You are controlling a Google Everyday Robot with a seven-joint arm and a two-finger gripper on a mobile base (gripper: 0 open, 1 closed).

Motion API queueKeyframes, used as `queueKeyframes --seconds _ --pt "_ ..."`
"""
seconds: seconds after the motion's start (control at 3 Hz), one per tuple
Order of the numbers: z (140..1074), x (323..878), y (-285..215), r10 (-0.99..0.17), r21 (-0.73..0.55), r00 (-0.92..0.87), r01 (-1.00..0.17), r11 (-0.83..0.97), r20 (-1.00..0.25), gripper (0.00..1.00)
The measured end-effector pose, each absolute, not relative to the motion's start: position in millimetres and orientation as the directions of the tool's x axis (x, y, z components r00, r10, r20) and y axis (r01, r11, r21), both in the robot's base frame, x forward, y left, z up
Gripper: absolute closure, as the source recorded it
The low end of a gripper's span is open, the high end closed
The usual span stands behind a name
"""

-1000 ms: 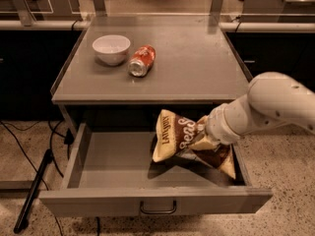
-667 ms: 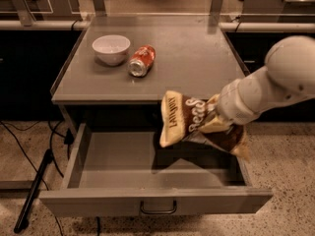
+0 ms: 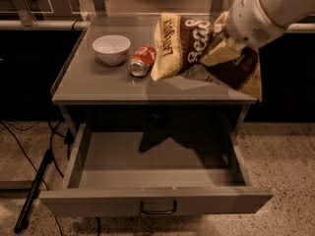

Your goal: Pick brown chip bag from top drawer and place on counter

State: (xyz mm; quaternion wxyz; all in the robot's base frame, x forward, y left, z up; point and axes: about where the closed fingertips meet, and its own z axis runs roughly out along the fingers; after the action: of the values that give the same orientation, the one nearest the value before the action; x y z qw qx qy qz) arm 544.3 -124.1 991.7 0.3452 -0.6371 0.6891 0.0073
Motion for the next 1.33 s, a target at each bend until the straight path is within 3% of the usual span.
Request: queueKeyframes --seconds 0.67,1.33 --pt "1012.9 553.6 -123.5 -0.877 -0.466 0.048 -0.86 0.207 -0.478 1.0" --pt "992.8 618.1 -122.9 -0.861 -0.48 -0.002 -0.829 0.286 -0.509 1.0"
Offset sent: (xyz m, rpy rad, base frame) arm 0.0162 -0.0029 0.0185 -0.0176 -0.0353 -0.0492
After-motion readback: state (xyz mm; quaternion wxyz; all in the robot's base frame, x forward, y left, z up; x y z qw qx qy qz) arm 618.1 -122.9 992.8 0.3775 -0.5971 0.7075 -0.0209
